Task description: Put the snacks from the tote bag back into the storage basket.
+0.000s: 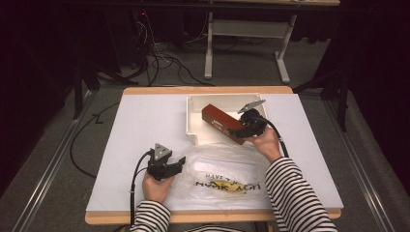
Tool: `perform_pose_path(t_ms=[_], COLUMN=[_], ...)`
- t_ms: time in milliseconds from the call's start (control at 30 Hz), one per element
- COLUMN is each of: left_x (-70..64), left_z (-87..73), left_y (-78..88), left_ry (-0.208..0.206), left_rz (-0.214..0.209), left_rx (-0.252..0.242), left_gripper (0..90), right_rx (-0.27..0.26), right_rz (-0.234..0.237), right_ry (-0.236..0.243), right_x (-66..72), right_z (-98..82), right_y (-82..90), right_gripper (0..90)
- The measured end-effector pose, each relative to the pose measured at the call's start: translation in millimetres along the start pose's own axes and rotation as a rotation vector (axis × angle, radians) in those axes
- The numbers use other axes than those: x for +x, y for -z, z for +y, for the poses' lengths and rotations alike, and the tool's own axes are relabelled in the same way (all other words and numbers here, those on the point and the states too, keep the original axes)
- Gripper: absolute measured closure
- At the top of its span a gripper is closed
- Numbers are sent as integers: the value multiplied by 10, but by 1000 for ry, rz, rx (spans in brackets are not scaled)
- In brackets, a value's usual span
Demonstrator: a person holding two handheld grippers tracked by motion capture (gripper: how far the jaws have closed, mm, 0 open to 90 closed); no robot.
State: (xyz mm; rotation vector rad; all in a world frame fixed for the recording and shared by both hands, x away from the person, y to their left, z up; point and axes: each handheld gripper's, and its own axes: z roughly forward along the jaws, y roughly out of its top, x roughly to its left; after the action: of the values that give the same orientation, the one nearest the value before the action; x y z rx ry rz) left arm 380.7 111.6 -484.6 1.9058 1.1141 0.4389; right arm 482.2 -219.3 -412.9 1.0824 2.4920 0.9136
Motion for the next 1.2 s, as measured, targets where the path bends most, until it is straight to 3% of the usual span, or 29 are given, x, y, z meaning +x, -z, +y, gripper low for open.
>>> perform_pose_path(t_ms=[733, 1033, 1200], left_x=[-31, -48, -44], left_z=[10, 14, 14], left_y=[-24, -37, -35], left_ry=[-23, -44, -42], left_rz=[17, 21, 17], left_rx=[24, 40, 40], left_gripper=[390, 390, 389], right_rx=[51, 39, 32], right_rz=[-28, -37, -43], right_ry=[-23, -41, -51], right_x=[-116, -113, -90], right_z=[-17, -15, -14], right_y=[-242, -199, -138], right_gripper=[415, 355, 363])
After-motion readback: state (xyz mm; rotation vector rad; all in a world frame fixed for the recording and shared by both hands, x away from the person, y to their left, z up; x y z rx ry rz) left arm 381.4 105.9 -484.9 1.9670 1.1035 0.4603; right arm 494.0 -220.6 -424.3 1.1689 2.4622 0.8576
